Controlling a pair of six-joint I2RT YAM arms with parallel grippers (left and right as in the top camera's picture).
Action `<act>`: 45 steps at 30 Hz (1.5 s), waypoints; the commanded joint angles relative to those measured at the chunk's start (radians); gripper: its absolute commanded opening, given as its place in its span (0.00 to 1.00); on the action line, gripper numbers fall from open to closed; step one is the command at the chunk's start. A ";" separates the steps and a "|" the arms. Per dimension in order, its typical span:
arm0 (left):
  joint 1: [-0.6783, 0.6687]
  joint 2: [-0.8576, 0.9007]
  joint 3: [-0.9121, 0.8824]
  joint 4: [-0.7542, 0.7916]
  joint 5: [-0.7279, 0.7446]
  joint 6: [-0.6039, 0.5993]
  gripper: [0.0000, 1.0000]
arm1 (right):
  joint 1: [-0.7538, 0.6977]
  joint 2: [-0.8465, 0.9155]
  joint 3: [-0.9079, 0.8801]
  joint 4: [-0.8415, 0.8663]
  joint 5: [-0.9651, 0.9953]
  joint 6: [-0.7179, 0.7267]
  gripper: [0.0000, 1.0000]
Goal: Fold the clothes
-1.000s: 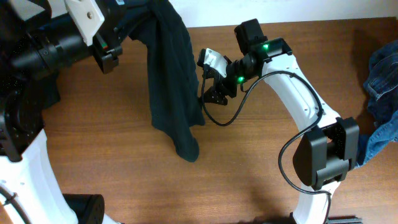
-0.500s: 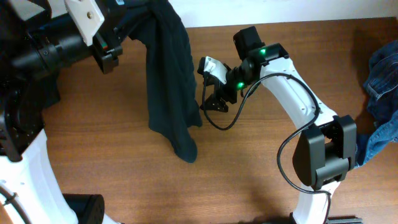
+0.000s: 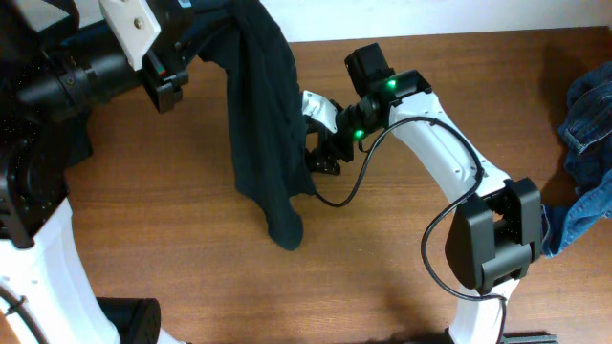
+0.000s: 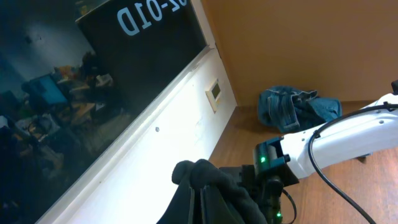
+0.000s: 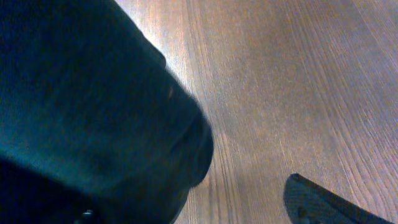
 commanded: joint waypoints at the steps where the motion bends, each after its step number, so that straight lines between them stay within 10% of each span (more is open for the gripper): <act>1: 0.005 -0.018 0.007 0.006 0.022 -0.006 0.00 | 0.009 0.004 -0.005 0.002 -0.031 -0.010 0.68; 3: 0.005 -0.018 0.007 0.006 0.021 -0.006 0.00 | 0.006 0.004 -0.005 0.002 -0.018 -0.009 0.11; 4: 0.005 -0.019 0.007 0.006 0.021 -0.006 0.00 | 0.005 0.004 -0.005 0.002 -0.012 -0.002 0.04; 24: 0.005 -0.017 0.007 -0.044 -0.200 -0.014 0.00 | -0.214 -0.113 0.223 -0.137 0.023 0.321 0.04; 45: 0.106 0.129 0.005 -0.084 -0.548 -0.441 0.00 | -0.343 -0.158 0.562 -0.488 0.356 0.438 0.04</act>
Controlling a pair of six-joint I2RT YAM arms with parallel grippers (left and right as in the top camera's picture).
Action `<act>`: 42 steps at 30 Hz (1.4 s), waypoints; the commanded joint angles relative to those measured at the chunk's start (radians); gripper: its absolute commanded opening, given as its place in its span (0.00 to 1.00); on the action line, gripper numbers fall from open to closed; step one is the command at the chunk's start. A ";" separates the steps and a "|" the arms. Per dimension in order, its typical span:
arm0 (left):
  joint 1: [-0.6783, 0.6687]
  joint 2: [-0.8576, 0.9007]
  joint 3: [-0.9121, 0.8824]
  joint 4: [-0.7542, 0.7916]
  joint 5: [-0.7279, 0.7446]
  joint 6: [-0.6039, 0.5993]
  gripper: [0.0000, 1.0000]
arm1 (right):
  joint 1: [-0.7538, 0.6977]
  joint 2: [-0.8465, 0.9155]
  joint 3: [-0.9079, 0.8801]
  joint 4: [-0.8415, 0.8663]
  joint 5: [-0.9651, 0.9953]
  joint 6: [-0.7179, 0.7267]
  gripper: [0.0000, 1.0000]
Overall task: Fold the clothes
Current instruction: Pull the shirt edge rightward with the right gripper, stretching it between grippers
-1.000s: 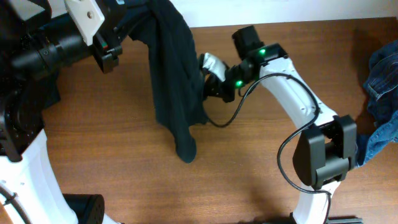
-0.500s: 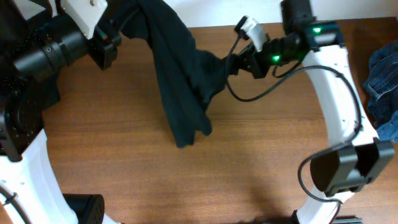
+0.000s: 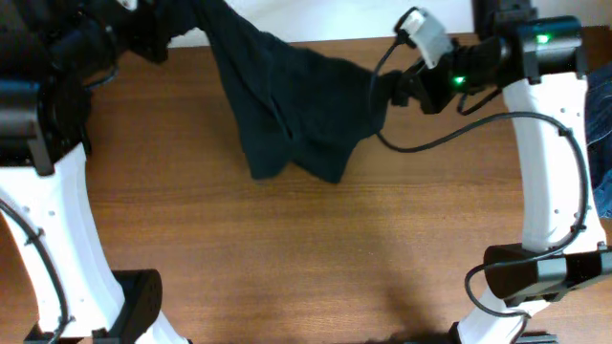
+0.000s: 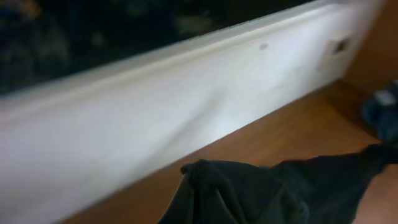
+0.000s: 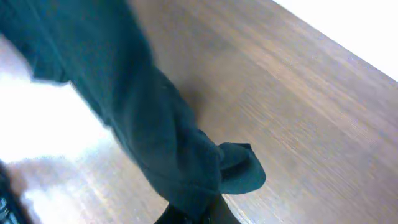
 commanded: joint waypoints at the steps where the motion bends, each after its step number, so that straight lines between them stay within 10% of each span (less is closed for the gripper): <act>1: 0.048 0.003 0.005 -0.018 -0.042 -0.113 0.00 | -0.059 -0.028 0.042 -0.003 0.032 0.082 0.04; 42: 0.095 0.016 0.005 -0.140 -0.043 -0.168 0.00 | -0.116 -0.047 0.218 -0.108 -0.008 0.128 0.04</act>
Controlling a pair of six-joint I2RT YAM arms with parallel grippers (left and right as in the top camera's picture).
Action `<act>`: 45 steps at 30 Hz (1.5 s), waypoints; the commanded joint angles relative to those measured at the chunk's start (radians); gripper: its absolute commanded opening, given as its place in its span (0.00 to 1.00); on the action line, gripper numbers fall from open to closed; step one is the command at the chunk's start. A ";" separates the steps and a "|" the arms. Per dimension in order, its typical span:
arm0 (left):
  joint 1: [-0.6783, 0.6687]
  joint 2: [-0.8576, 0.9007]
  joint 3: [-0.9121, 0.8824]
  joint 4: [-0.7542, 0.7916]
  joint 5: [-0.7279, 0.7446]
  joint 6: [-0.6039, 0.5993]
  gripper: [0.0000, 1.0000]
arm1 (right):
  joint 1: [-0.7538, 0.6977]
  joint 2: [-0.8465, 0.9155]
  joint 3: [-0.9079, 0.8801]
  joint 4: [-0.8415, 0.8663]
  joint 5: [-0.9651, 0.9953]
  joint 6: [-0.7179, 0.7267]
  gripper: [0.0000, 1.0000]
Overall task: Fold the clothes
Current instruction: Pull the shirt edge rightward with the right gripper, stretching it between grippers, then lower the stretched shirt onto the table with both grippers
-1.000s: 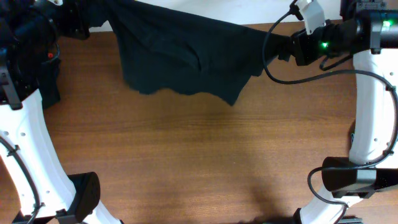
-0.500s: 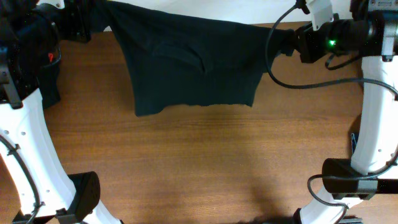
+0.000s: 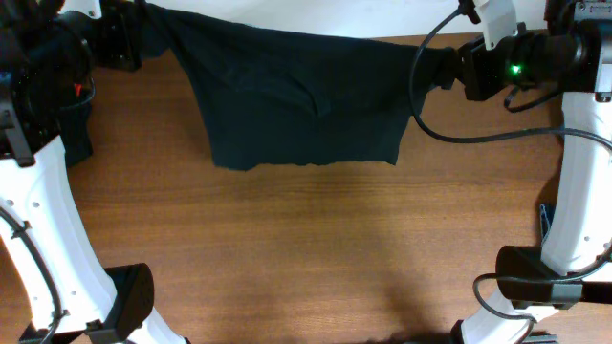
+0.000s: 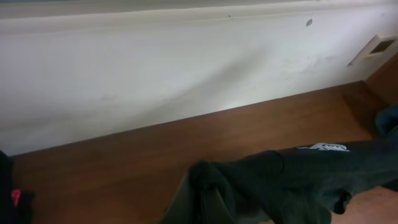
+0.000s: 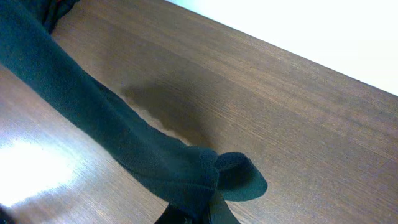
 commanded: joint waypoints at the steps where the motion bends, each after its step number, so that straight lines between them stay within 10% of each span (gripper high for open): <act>1: 0.011 0.004 0.006 0.002 -0.015 -0.072 0.00 | -0.005 -0.024 0.017 -0.003 -0.013 0.012 0.04; 29: -0.119 -0.224 -0.026 -0.314 -0.145 -0.254 0.00 | -0.005 -0.338 0.013 -0.127 0.104 0.268 0.04; 45: -0.351 -0.386 -0.691 -0.311 -0.533 -0.417 0.00 | -0.005 -0.538 -0.411 -0.126 0.182 0.373 0.04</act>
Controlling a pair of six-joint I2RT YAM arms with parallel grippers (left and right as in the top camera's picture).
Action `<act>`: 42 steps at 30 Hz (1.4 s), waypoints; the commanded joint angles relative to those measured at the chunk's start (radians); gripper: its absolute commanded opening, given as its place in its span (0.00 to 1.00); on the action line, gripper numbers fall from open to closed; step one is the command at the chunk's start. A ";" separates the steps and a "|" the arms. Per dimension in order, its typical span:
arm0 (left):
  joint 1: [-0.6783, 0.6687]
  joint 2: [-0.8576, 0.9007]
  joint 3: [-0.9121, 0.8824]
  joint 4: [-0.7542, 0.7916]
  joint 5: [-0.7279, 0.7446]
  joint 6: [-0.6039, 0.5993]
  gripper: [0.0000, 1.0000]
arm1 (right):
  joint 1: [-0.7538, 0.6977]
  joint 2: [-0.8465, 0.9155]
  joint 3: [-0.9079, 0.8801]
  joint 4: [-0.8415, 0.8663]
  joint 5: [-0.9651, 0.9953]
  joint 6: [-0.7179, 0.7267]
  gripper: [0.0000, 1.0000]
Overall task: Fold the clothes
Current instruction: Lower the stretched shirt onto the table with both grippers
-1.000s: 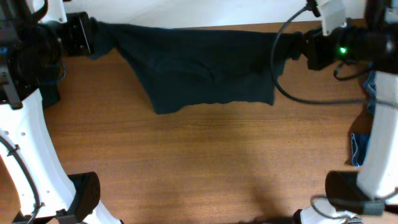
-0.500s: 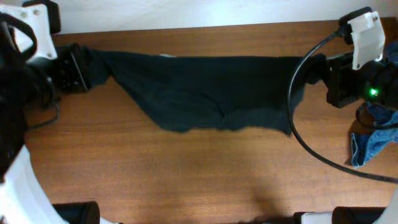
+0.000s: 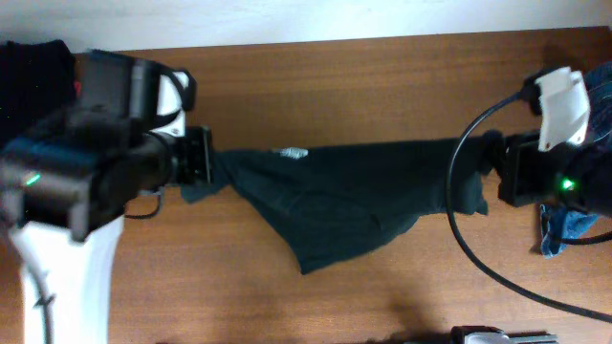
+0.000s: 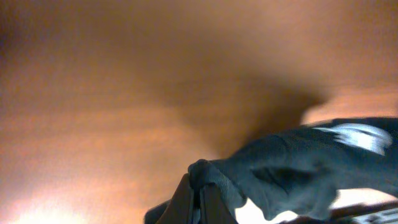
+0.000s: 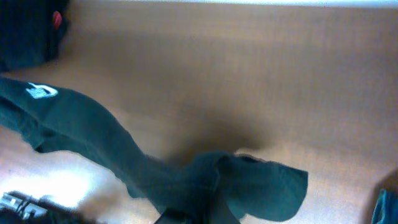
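Observation:
A dark teal shirt [image 3: 344, 196] is stretched across the wooden table [image 3: 287, 76] between both arms, its lower part sagging toward the front. A small white label [image 3: 290, 152] shows near its left end. My left gripper [image 3: 206, 164] is shut on the shirt's left corner [image 4: 200, 171]. My right gripper [image 3: 483, 167] is shut on the right corner [image 5: 211, 171], where the cloth bunches and a flap hangs to the right. The jaw tips are hidden by the cloth in both wrist views.
A blue denim garment [image 3: 588, 225] lies at the table's right edge behind my right arm. A black item with a red spot [image 3: 38, 67] sits at the far left corner [image 5: 28, 37]. A white wall runs along the table's far edge.
Both grippers have come forward and lower from the far edge to mid table. The shirt, then spread flat between them near the wall, now lies as a narrower band with its lower part drooping.
First the left gripper held the shirt hanging in a bunch, with the right gripper at its side. Then the right gripper held a corner and the arms stood wider apart. Then the shirt was stretched wide at the far edge; now it is held at mid table.

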 commanded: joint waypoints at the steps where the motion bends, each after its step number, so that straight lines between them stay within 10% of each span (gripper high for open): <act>1: -0.002 -0.040 -0.105 0.011 -0.178 -0.089 0.00 | -0.005 -0.020 -0.084 -0.006 0.047 0.042 0.04; 26: 0.003 0.031 -0.689 0.805 -0.320 -0.088 0.00 | 0.080 0.535 -0.162 0.407 0.042 0.030 0.04; 42: 0.082 0.390 -0.740 1.096 -0.346 -0.087 0.00 | 0.213 0.854 -0.162 0.770 0.189 0.030 0.04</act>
